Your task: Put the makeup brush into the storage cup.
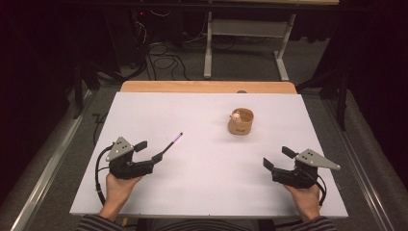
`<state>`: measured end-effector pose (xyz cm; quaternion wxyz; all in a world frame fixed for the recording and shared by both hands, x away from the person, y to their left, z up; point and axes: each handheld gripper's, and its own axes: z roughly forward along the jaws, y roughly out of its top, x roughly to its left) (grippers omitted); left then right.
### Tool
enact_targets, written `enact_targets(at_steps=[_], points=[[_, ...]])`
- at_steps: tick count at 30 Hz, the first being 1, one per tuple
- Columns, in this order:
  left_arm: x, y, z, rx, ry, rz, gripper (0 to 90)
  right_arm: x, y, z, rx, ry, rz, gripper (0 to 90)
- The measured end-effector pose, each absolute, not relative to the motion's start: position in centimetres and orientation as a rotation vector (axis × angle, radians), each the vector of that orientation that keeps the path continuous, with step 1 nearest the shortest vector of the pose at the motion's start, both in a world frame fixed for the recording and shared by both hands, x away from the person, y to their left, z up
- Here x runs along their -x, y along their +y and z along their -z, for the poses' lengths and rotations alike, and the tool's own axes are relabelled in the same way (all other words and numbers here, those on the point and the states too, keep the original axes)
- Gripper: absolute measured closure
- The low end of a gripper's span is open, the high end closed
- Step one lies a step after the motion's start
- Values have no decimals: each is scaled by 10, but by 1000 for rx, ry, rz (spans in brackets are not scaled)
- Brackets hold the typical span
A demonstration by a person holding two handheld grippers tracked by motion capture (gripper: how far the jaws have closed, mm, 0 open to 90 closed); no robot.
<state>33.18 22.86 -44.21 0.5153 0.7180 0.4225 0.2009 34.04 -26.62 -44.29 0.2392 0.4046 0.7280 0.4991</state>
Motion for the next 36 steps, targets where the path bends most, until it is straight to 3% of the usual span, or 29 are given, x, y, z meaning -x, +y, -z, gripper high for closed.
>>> enact_targets(at_steps=[36], points=[[-333, 224, 438, -1750, 1008, -409, 279, -340, -266, 443, -1105, 1998, -1356, 178]])
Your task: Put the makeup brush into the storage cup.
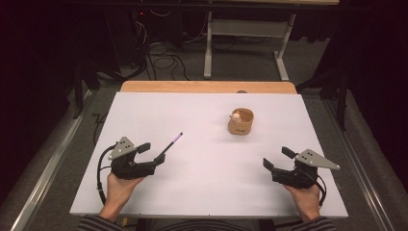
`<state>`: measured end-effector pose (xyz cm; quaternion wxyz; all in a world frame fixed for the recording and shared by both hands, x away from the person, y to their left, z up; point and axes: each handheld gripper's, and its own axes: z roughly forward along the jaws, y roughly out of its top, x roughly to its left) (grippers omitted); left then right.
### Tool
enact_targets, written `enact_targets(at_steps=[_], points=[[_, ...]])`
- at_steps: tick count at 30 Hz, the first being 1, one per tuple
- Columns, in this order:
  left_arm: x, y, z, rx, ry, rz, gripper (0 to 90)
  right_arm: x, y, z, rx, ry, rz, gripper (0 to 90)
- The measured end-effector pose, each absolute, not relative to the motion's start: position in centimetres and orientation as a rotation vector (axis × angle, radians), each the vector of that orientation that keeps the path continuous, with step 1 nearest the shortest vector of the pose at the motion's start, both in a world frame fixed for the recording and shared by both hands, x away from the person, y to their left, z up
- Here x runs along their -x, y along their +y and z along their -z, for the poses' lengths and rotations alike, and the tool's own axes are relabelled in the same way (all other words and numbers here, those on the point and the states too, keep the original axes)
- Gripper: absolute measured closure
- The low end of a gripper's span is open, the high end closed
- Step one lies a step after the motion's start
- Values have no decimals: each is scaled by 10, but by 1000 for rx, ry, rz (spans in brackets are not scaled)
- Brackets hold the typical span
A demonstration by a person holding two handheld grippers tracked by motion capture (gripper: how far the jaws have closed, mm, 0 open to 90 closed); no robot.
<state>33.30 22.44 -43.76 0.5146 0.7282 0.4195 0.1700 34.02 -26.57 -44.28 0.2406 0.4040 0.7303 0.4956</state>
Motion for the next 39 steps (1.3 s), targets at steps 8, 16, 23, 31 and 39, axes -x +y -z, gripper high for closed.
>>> enact_targets(at_steps=[8, 16, 23, 31, 39], points=[[-333, 228, 431, -1696, 1015, -375, 278, -341, -267, 443, -1115, 1992, -1365, 178], [-333, 231, 425, -1694, 1013, -397, 282, -341, -267, 443, -1118, 1992, -1368, 178], [-335, 229, 422, -1714, 1007, -404, 279, -341, -267, 443, -1119, 1992, -1369, 178], [-340, 226, 421, -1727, 1008, -405, 278, -341, -267, 443, -1122, 1993, -1369, 179], [-345, 225, 418, -1712, 1009, -408, 274, -341, -268, 443, -1123, 1989, -1371, 179]])
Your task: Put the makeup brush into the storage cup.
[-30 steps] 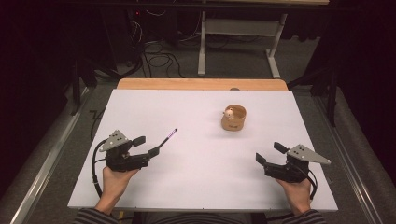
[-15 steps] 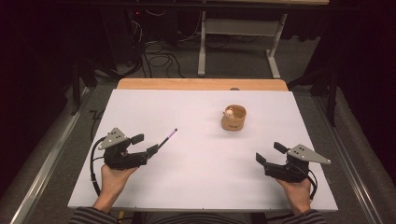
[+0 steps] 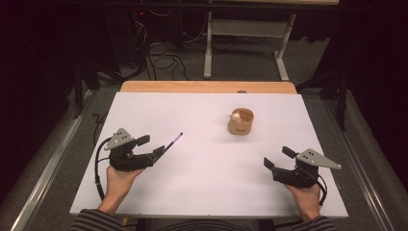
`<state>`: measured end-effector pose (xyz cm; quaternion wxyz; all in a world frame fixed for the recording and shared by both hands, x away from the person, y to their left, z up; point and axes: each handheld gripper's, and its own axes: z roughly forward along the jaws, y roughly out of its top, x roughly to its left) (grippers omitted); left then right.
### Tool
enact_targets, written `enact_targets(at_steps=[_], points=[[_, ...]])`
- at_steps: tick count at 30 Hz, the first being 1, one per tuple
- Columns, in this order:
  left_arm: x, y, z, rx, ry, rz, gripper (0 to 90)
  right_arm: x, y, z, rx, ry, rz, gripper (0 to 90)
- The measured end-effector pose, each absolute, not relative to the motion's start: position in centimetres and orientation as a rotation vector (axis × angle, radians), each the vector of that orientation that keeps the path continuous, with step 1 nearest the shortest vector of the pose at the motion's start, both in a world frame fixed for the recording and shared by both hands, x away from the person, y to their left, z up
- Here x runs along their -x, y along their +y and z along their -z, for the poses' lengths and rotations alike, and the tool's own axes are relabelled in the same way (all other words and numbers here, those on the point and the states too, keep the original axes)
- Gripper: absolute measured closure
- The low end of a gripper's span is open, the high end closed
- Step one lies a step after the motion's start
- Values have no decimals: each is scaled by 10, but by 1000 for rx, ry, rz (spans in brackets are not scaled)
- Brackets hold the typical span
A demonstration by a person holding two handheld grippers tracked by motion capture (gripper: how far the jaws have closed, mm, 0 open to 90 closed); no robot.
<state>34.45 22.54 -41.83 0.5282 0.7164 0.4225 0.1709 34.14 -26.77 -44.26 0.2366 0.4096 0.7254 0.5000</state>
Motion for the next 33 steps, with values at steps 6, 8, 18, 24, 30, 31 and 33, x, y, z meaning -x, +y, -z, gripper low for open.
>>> enact_targets(at_steps=[6, 8, 18, 24, 30, 31, 33], points=[[-349, 222, 418, -1715, 998, -407, 274, -343, -267, 443, -1129, 1985, -1374, 179], [-350, 221, 418, -1715, 994, -407, 274, -343, -267, 443, -1129, 1979, -1376, 179], [-356, 218, 417, -1715, 988, -401, 281, -343, -268, 443, -1134, 1972, -1387, 179], [-360, 217, 416, -1717, 995, -404, 283, -343, -268, 443, -1137, 1972, -1385, 180], [-363, 214, 414, -1716, 990, -414, 280, -344, -268, 443, -1139, 1974, -1386, 180], [-364, 214, 413, -1718, 989, -415, 279, -344, -268, 443, -1139, 1974, -1387, 179], [-365, 213, 413, -1718, 989, -416, 279, -344, -268, 443, -1138, 1974, -1387, 179]])
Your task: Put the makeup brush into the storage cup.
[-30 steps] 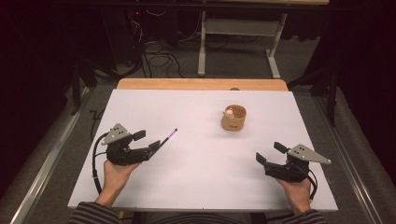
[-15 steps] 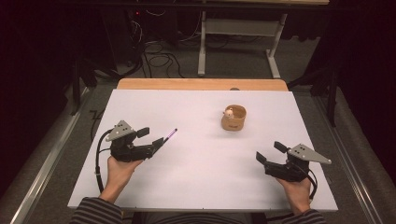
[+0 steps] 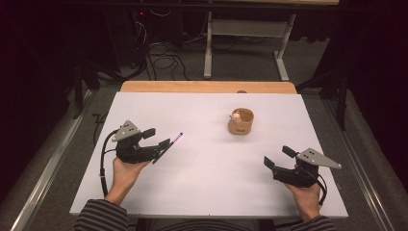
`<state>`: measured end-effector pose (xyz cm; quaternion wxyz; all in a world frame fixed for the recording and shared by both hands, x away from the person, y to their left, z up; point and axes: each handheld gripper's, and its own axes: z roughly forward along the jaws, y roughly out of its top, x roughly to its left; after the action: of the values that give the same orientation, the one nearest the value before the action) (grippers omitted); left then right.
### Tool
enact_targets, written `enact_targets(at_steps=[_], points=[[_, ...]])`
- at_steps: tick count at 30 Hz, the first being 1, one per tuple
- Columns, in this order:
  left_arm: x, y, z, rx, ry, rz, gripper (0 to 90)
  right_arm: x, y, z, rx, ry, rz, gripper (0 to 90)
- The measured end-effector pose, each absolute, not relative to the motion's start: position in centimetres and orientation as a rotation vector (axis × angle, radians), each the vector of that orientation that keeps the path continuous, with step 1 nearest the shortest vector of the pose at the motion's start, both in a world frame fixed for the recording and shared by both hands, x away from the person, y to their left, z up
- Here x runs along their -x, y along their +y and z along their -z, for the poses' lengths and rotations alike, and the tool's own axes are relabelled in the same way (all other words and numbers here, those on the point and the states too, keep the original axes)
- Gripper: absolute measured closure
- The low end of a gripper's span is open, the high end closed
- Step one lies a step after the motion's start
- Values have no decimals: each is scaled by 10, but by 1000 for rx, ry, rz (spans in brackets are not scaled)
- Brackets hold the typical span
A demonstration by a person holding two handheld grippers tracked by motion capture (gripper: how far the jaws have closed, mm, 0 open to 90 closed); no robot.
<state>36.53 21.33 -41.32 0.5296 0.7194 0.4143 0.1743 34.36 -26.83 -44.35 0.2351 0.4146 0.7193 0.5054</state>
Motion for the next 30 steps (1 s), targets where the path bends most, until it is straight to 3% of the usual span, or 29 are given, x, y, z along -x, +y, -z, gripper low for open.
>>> enact_targets(at_steps=[30], points=[[-387, 201, 412, -1705, 986, -473, 277, -345, -268, 444, -1145, 1977, -1391, 180]])
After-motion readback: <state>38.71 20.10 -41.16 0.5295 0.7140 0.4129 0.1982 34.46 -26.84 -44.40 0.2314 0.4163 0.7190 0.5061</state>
